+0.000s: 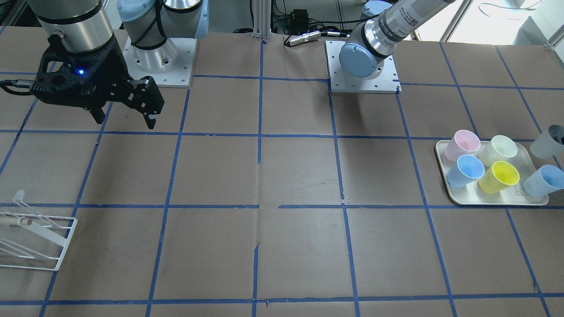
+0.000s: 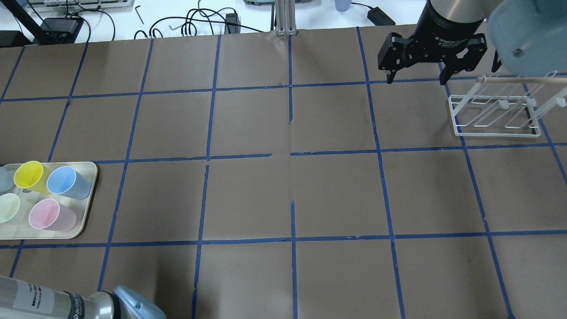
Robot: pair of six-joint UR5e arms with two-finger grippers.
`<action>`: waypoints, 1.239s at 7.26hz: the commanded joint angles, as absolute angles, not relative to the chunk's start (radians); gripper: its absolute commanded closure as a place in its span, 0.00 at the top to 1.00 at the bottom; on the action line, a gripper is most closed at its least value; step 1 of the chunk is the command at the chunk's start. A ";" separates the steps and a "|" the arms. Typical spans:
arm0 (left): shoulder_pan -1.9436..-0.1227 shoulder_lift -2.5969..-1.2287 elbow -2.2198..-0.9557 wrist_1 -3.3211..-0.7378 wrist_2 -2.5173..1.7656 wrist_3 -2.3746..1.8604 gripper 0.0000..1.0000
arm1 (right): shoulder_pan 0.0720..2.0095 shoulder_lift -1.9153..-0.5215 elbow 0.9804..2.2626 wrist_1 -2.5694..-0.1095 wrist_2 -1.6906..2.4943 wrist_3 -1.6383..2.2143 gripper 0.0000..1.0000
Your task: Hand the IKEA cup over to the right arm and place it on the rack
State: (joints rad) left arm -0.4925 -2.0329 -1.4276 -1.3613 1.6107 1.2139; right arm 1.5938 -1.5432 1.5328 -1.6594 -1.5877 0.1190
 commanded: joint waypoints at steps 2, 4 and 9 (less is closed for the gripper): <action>-0.509 -1.971 -1.196 -1.732 1.582 1.204 0.00 | 1.594 -1.543 1.534 -1.658 -1.588 0.115 1.00; -0.608 -1.927 -1.186 -1.895 1.495 1.126 0.00 | 1.592 -1.542 1.531 -1.649 -1.589 0.114 1.00; -0.992 -1.846 -1.337 -2.105 1.012 0.821 0.00 | 1.423 -1.536 1.435 -1.384 -1.386 0.092 1.00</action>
